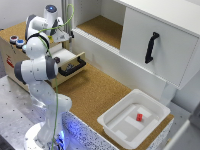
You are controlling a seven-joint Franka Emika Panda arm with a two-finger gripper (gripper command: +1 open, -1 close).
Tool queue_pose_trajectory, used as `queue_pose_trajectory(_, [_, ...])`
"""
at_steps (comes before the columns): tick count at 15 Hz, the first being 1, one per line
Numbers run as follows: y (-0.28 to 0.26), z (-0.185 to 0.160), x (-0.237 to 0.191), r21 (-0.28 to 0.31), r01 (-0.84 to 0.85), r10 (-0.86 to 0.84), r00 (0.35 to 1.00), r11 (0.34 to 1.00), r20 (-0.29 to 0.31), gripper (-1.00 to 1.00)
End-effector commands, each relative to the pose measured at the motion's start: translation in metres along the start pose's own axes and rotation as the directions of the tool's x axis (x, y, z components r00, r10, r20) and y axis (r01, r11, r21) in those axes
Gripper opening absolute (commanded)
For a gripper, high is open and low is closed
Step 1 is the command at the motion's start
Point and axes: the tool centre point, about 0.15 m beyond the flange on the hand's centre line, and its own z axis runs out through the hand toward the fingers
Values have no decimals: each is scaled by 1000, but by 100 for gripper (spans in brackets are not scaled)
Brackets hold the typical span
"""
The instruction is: Place the yellow block on top of the drawer
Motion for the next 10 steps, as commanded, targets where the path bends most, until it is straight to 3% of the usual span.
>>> queue_pose_trajectory(1, [3,26,39,132,122,-122,992,984,-10,-100])
queue_pose_trajectory(10, [36,74,47,120,204,-207,978,972,14,-100])
